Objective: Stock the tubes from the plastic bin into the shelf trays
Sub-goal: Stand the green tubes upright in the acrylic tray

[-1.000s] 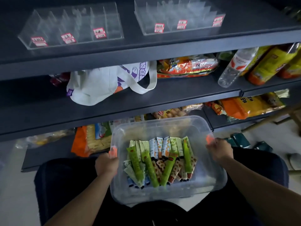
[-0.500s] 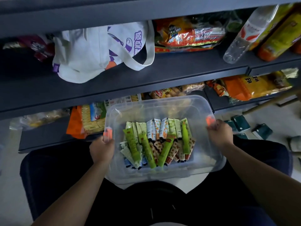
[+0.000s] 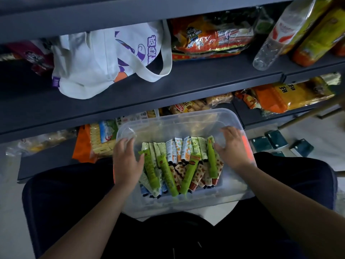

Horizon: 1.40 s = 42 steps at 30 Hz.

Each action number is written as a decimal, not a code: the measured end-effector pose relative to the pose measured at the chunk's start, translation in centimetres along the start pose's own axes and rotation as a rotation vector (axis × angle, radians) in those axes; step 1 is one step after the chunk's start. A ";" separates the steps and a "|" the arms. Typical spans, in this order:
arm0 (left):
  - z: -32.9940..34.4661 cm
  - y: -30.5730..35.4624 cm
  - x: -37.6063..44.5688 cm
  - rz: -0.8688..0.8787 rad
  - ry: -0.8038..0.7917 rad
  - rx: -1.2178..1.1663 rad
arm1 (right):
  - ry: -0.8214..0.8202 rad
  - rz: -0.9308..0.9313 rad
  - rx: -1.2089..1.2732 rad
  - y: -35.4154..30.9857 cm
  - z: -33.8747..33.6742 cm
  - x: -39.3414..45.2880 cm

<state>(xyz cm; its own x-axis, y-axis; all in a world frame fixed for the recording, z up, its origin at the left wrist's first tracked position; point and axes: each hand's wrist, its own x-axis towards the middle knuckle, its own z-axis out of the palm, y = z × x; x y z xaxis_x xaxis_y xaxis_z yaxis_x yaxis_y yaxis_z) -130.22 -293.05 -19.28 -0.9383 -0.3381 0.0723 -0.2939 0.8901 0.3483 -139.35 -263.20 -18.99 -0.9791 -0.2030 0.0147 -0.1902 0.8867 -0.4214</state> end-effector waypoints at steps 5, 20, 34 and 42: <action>3.6 2.1 0.7 0.049 -0.286 -0.102 | -0.330 0.119 0.129 -1.4 4.4 -0.5; 9.8 1.5 2.2 -0.105 -0.734 -0.129 | -0.614 0.345 0.122 -1.9 11.1 1.0; 8.5 1.8 1.8 -0.337 -0.723 -0.418 | -0.503 0.941 0.969 -1.5 10.9 -1.1; 5.0 3.2 1.1 -0.478 -0.719 -0.681 | -0.420 0.717 1.028 -3.1 6.6 -0.5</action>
<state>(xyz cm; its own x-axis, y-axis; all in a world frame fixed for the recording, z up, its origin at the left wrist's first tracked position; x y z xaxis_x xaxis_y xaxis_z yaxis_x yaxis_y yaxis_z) -133.07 -289.07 -22.79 -0.7067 -0.1491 -0.6916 -0.7005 0.2849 0.6544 -137.83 -268.61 -23.72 -0.7066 -0.1015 -0.7003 0.6810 0.1716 -0.7119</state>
